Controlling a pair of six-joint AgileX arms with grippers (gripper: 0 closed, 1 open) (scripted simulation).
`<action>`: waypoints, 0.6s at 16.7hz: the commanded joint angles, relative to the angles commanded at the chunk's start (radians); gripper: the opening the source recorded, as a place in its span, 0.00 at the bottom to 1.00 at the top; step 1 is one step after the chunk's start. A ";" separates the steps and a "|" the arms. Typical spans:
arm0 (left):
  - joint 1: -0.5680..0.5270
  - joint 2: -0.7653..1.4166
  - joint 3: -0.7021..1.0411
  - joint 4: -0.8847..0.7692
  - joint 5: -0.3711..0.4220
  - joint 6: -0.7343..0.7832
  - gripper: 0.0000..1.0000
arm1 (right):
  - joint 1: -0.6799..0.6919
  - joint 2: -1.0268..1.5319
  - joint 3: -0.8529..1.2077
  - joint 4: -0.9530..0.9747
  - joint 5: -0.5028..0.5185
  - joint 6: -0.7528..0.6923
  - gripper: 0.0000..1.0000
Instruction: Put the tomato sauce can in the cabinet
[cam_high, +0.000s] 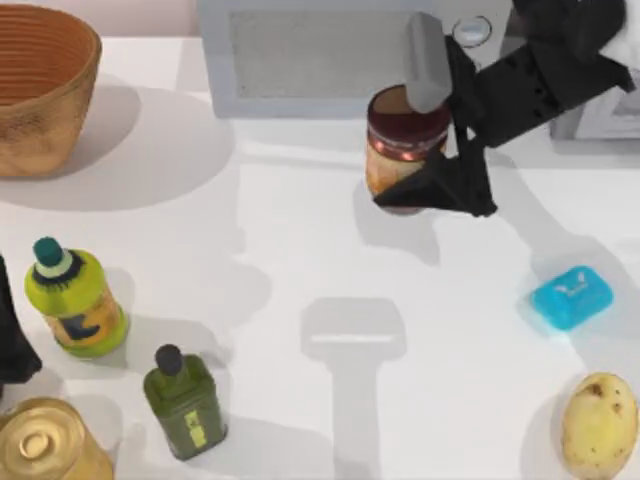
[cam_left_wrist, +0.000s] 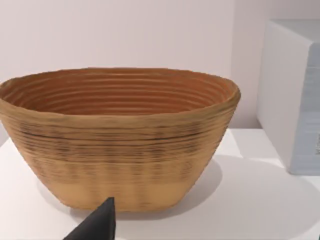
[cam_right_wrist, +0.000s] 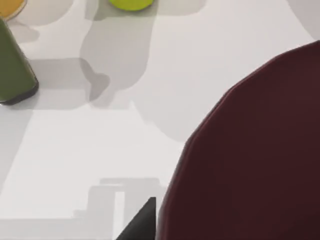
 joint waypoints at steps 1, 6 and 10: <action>0.000 0.000 0.000 0.000 0.000 0.000 1.00 | 0.002 -0.009 0.010 -0.014 0.001 -0.001 0.00; 0.000 0.000 0.000 0.000 0.000 0.000 1.00 | 0.001 -0.008 0.011 -0.015 0.000 0.001 0.00; 0.000 0.000 0.000 0.000 0.000 0.000 1.00 | -0.060 -0.113 -0.085 0.039 0.012 0.045 0.00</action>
